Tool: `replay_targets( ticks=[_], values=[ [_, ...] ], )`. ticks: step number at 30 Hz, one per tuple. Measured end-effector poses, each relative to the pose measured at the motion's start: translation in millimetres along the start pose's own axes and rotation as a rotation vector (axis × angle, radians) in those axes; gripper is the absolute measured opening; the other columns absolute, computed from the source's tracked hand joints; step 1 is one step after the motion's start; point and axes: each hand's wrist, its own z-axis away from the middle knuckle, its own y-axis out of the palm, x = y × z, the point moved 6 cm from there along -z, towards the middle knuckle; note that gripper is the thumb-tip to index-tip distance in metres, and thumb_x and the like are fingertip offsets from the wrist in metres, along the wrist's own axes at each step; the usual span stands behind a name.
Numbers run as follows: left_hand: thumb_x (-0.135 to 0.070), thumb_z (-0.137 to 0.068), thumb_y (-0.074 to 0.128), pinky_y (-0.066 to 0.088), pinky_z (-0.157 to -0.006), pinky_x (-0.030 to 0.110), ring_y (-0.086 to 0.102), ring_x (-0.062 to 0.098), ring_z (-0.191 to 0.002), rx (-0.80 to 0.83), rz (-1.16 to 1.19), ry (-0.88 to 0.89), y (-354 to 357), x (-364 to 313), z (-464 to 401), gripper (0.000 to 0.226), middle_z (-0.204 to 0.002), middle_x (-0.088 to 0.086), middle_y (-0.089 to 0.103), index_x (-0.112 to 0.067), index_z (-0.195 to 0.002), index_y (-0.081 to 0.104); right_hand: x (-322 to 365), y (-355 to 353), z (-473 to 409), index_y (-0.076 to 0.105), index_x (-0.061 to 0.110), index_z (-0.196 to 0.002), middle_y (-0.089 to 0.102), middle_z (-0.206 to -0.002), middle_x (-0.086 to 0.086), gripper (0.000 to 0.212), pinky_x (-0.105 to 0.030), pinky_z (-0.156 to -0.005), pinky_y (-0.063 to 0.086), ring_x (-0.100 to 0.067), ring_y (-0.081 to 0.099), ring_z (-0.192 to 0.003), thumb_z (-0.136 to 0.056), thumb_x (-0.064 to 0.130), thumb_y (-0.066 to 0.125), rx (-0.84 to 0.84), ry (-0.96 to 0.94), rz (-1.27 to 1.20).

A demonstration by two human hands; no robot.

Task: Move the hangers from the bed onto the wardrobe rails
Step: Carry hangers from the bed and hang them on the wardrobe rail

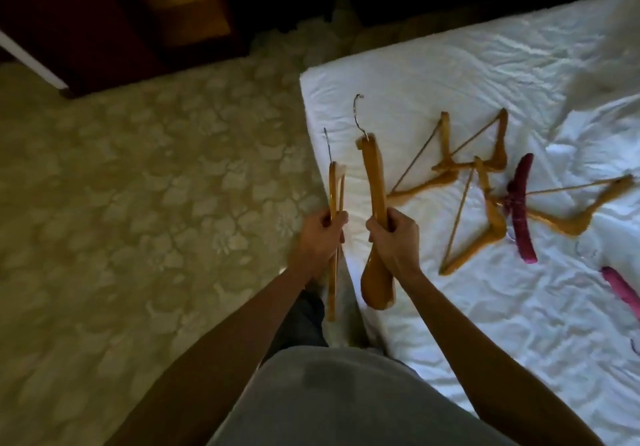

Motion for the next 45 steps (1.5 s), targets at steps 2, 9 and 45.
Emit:
replay_targets(
  ticks=[2,9,45],
  values=[
    [-0.035,-0.098,0.06,0.054,-0.061,0.027,0.062,0.009,-0.055,-0.048,0.054,-0.041,-41,7,-19,0.031,-0.058,-0.007,0.062,-0.025,-0.069,0.062,26,46,-13,0.067,0.004,-0.081,0.068,-0.07,-0.011,0.018,-0.037,-0.066,0.059,-0.026,0.067,-0.065,-0.087,0.021,0.067,0.071,-0.039,0.023],
    [-0.026,-0.097,0.06,0.043,-0.048,0.017,0.054,0.003,-0.043,-0.235,0.142,-0.081,-211,22,-110,0.034,-0.056,0.0,0.063,0.0,-0.078,0.071,136,217,-59,0.065,0.004,-0.078,0.06,-0.065,-0.008,0.02,-0.02,-0.051,0.046,-0.011,0.052,-0.054,-0.089,0.022,0.067,0.284,-0.135,0.065],
    [-0.026,-0.097,0.064,0.045,-0.048,0.018,0.056,0.008,-0.052,-0.338,0.228,0.004,-666,-122,-676,0.016,-0.061,-0.002,0.065,-0.013,-0.093,0.073,571,702,-434,0.069,0.016,-0.081,0.065,-0.065,-0.001,0.013,-0.033,-0.058,0.05,-0.015,0.057,-0.058,-0.09,0.026,0.07,0.5,-0.164,-0.085]
  ],
)
